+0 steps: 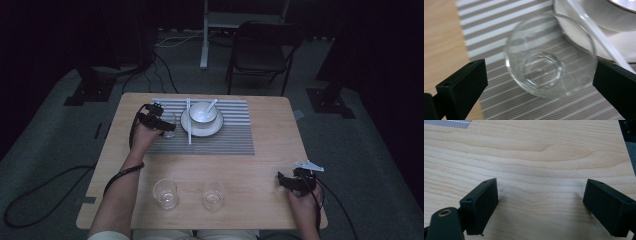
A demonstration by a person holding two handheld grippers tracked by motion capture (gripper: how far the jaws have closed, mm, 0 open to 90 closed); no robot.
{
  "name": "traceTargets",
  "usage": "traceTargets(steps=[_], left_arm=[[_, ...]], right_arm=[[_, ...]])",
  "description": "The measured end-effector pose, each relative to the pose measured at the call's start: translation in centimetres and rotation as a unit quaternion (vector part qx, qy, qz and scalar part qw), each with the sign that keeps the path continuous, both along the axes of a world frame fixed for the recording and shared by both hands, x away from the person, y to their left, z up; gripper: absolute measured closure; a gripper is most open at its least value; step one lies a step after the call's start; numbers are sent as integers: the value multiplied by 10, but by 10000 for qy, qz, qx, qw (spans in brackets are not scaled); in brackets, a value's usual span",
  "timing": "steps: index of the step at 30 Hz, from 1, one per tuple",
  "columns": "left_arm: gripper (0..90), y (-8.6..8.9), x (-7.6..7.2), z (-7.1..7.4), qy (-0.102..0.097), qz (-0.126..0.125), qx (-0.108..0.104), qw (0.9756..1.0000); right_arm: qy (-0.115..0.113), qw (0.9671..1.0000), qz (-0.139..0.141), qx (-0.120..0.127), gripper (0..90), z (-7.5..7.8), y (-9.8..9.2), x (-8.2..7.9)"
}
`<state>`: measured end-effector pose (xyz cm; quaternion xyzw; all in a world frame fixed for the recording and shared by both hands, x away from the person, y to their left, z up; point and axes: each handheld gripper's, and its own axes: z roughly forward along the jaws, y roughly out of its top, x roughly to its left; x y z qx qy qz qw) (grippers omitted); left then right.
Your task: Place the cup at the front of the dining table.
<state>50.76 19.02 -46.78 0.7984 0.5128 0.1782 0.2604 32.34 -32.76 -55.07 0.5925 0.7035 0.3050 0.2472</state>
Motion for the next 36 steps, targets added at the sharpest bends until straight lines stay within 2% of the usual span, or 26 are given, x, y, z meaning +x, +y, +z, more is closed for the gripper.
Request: traceTargets(steps=[1, 3, 5, 7, 8, 10, 13, 16, 17, 24, 29, 32, 36], left_arm=[[0, 0, 0, 0, 0, 0, 0, 10000], [0, -2, -4, -2, -142, -88, 167, 9997], [0, -2, -7, -5, -130, -175, 305, 9993], [0, -2, -8, -7, -105, -163, 296, 9994], [0, 3, -12, -10, -92, -169, 158, 9997], [0, 4, -13, -12, -87, -135, 146, 9998], [0, 8, -19, -15, -194, -105, 136, 9997], [0, 13, -25, -19, -324, -35, -101, 9994], [0, 16, -27, -21, -288, -65, -238, 9993], [0, 20, -37, -35, -189, -93, -7, 9998], [0, 25, -46, -42, -201, -81, -111, 9997], [0, 27, -51, -46, -110, -168, 16, 9998], [0, 33, -56, -47, -105, -111, -110, 9998]], right_arm=[[0, 10000, 0, 0, 121, 0, 0, 0], [0, 10000, 1, 0, 121, 0, 0, 0], [0, 10000, 0, 0, 121, 0, 0, 0], [0, 10000, 0, 0, 121, 0, 0, 0], [0, 10000, -1, 1, 121, 0, 0, 0], [0, 10000, 0, 1, 121, 0, 0, 0], [1, 10000, 0, 1, 121, 0, 0, 0], [4, 10000, 1, -1, 121, 0, 0, 0], [4, 10000, 0, -1, 121, 0, 0, 0], [4, 10000, 0, -1, 121, 0, 0, 0], [4, 10000, 0, -2, 121, 0, 0, 0], [4, 10000, 0, -3, 121, 0, 0, 0], [5, 10000, -1, -2, 121, 0, 0, 0]])
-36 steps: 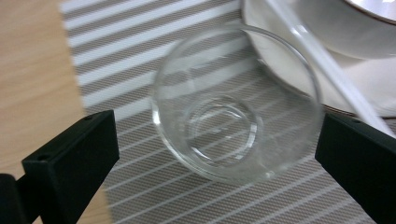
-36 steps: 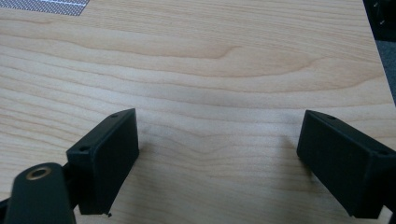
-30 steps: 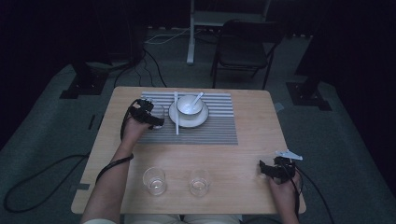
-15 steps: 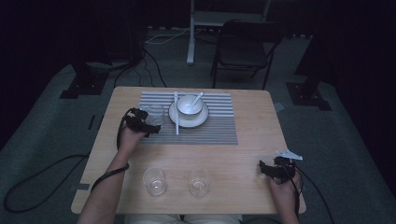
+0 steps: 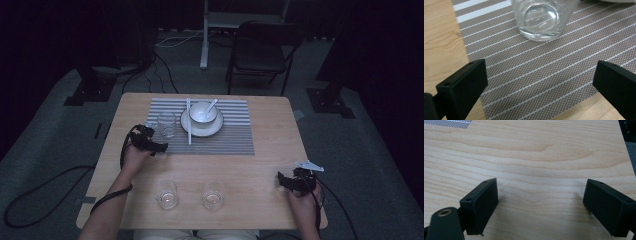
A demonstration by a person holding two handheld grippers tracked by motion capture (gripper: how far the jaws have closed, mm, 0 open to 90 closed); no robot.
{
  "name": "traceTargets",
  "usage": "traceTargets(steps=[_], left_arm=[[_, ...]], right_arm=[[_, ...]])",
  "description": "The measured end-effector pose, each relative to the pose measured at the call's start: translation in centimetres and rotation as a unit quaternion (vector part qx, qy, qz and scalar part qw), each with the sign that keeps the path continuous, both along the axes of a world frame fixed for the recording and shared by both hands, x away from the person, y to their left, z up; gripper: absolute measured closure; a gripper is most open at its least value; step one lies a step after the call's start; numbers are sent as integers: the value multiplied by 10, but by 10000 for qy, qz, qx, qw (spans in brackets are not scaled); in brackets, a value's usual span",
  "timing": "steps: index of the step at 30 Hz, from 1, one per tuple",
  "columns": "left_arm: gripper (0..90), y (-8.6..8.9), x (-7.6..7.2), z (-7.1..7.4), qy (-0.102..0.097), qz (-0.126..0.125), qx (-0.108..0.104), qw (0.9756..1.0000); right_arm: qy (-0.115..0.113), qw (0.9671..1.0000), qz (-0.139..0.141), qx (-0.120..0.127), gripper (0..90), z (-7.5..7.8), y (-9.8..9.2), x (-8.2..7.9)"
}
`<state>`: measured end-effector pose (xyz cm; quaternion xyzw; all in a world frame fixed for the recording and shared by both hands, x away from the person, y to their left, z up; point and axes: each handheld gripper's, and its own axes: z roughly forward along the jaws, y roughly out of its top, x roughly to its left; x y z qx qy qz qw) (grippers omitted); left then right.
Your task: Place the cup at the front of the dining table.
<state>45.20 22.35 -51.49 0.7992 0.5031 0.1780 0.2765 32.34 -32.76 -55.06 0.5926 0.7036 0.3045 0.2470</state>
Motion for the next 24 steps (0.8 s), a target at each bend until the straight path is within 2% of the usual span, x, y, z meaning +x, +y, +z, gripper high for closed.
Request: traceTargets(steps=[7, 9, 10, 13, 24], left_arm=[[0, 6, -12, -2, -26, 45, -241, 9997], [0, 7, -15, -3, -52, 74, -239, 9997], [0, 7, -18, -2, -150, 110, -216, 9996], [0, 7, -22, -1, -209, 96, -197, 9995], [0, 18, -54, 2, -529, 121, -451, 9975]], right_arm=[[0, 10000, 1, -1, 121, 0, 0, 0], [0, 10000, 0, -1, 121, 0, 0, 0], [0, 10000, 0, 0, 121, 0, 0, 0], [0, 10000, 0, -1, 121, 0, 0, 0], [0, 10000, 0, 0, 121, 0, 0, 0]])
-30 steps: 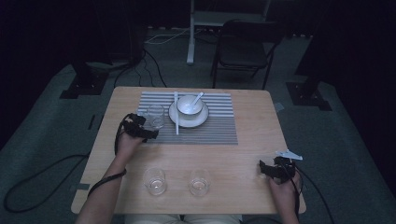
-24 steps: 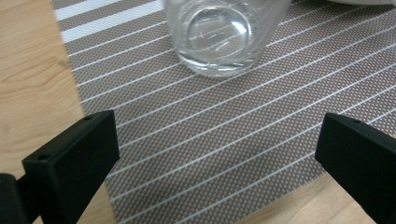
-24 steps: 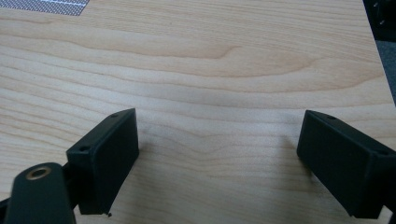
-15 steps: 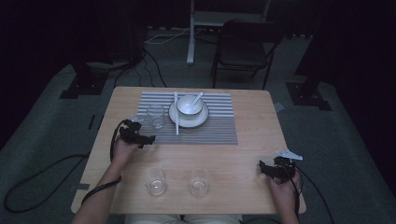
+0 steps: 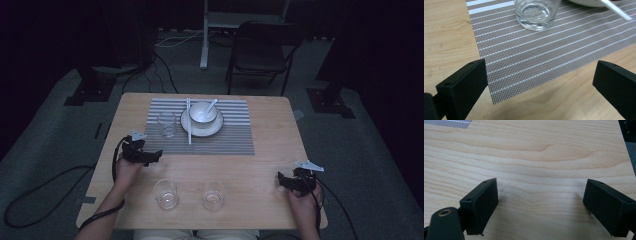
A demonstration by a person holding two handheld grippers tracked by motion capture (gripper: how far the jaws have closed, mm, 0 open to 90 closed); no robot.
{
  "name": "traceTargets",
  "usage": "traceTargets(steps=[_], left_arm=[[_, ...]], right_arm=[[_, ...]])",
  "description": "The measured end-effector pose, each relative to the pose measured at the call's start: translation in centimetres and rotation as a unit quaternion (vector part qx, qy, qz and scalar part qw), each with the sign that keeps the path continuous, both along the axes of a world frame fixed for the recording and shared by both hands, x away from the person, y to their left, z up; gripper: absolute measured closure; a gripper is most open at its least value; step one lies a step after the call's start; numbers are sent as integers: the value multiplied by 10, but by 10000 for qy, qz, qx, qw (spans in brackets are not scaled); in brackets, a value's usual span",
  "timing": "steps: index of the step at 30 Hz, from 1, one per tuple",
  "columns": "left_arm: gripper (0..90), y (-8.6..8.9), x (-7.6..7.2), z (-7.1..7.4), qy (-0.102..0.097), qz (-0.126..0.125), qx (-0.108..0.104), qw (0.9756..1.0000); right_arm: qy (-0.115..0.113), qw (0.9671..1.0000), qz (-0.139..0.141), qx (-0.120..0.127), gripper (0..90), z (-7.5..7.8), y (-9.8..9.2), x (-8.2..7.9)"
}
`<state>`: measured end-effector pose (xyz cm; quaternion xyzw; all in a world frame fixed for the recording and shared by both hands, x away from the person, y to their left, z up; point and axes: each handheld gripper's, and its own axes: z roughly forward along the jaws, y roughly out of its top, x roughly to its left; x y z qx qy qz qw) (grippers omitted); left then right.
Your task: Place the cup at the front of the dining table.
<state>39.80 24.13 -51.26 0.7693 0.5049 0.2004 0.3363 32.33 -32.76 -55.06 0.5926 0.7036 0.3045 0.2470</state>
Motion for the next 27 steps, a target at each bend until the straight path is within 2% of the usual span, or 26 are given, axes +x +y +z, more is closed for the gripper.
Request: traceTargets(steps=[3, 6, 19, 27], left_arm=[[0, 2, -6, -1, -60, 27, 58, 10000], [0, 7, -14, -3, -35, 55, -85, 9999], [0, 37, -47, -16, -10, 169, -201, 9997], [0, 52, -71, -14, -142, 146, -284, 9994]], right_arm=[[-1, 10000, 0, 0, 121, 0, 0, 0], [0, 10000, 0, 0, 121, 0, 0, 0], [0, 10000, -1, -1, 121, 0, 0, 0], [1, 10000, -5, 6, 121, 0, 0, 0]])
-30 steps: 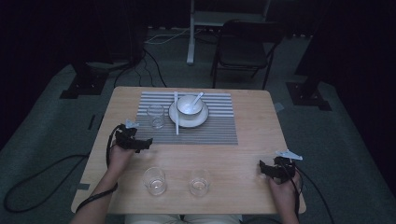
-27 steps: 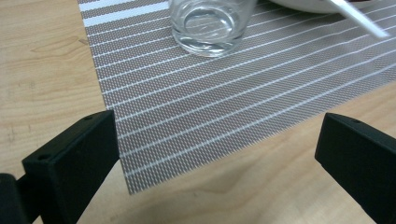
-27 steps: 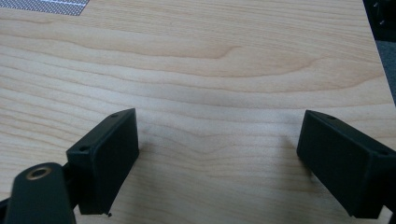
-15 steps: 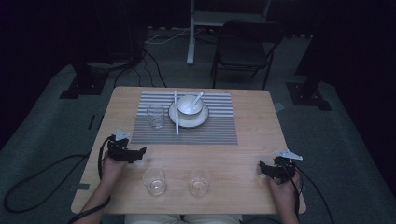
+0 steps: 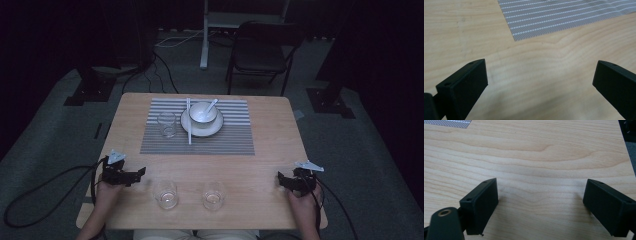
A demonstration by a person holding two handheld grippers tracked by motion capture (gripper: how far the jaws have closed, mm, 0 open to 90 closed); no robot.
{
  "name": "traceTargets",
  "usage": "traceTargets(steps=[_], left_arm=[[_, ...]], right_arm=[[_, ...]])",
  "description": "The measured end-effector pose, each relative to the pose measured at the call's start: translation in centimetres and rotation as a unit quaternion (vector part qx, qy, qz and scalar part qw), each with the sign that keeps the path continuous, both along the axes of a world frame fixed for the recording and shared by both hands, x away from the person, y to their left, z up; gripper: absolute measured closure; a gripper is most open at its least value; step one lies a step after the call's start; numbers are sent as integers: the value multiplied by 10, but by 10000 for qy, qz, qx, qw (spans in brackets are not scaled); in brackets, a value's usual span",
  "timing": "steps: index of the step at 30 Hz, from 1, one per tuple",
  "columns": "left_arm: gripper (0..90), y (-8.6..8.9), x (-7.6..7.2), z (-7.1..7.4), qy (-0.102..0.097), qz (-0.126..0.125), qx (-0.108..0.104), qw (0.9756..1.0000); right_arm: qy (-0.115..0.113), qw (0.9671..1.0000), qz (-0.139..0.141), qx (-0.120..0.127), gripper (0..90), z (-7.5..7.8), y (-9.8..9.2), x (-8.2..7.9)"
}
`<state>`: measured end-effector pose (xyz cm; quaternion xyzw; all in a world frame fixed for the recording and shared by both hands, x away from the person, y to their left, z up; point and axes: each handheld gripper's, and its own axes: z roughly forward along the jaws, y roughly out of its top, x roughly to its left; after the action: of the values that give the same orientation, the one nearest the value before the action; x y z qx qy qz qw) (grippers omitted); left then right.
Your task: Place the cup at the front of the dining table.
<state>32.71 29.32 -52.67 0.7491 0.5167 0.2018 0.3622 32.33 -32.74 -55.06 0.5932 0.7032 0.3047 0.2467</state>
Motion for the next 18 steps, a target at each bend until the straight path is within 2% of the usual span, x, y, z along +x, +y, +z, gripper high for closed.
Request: traceTargets(steps=[8, 14, 18], left_arm=[[0, 14, -22, 2, -94, 20, -118, 9999], [0, 23, -37, 2, -136, -10, -108, 9998], [0, 27, -46, -4, -51, 11, -46, 10000]], right_arm=[[5, 10000, 1, -3, 121, 0, 0, 0], [5, 10000, 0, -3, 121, 0, 0, 0], [5, 10000, 1, -4, 121, 0, 0, 0]])
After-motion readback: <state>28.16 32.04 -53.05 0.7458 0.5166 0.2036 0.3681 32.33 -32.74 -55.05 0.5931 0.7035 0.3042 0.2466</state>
